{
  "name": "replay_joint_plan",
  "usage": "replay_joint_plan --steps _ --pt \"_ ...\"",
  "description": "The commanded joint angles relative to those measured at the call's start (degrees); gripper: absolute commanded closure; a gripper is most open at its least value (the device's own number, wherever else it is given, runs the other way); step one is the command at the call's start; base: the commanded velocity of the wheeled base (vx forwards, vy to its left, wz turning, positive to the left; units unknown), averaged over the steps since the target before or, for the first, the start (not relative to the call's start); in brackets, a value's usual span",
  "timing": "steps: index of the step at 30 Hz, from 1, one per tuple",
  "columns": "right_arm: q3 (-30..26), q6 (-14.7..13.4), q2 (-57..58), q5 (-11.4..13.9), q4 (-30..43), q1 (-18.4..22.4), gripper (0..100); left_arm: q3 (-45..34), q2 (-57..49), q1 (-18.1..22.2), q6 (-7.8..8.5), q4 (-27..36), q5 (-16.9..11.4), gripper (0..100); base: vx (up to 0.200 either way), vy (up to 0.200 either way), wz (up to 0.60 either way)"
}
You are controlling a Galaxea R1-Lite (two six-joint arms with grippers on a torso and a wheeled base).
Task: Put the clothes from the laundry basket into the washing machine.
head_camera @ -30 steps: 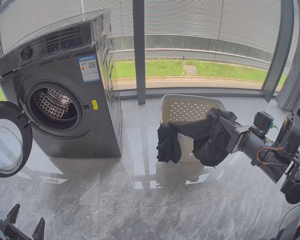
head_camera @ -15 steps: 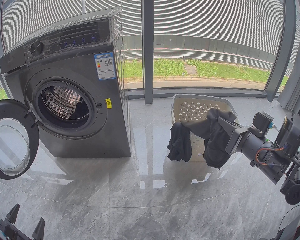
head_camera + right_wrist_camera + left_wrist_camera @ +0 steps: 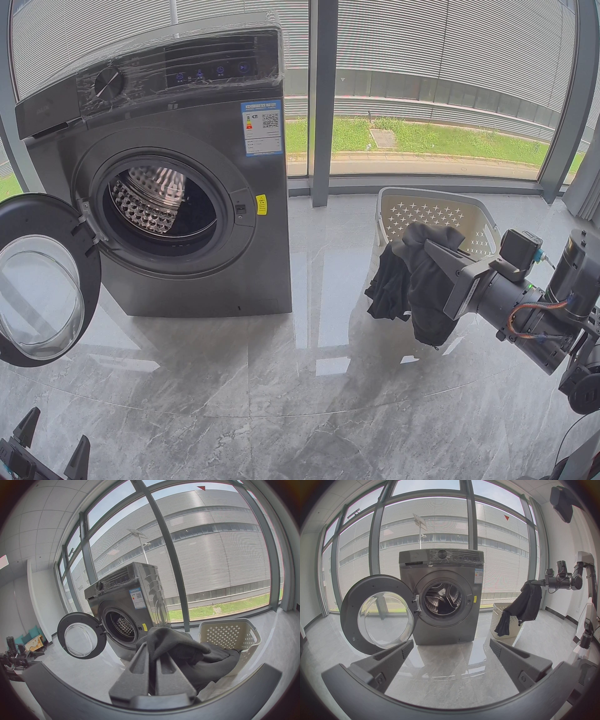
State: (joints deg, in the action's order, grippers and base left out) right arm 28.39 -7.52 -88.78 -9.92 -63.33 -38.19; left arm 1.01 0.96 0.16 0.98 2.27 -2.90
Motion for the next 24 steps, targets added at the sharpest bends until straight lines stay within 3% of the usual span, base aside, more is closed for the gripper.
replay_joint_plan --steps 1,12,22,24 --pt "0.00 -0.04 -0.07 0.08 -0.04 -0.22 100 -0.92 -0.88 0.02 -0.01 0.02 0.00 0 0.000 0.200 0.00" --pt "-1.06 0.05 -0.16 3.68 -4.70 -2.15 100 -0.92 -0.88 0.02 -0.01 0.02 0.00 0 0.000 0.200 0.00" --pt "-0.44 0.05 -0.25 3.68 -5.05 -1.71 100 -0.92 -0.88 0.02 -0.01 0.02 0.00 0 0.000 0.200 0.00" --pt "-0.44 0.05 -0.34 3.60 -4.96 -1.18 100 -0.92 -0.88 0.02 -0.01 0.02 0.00 0 0.000 0.000 0.00"
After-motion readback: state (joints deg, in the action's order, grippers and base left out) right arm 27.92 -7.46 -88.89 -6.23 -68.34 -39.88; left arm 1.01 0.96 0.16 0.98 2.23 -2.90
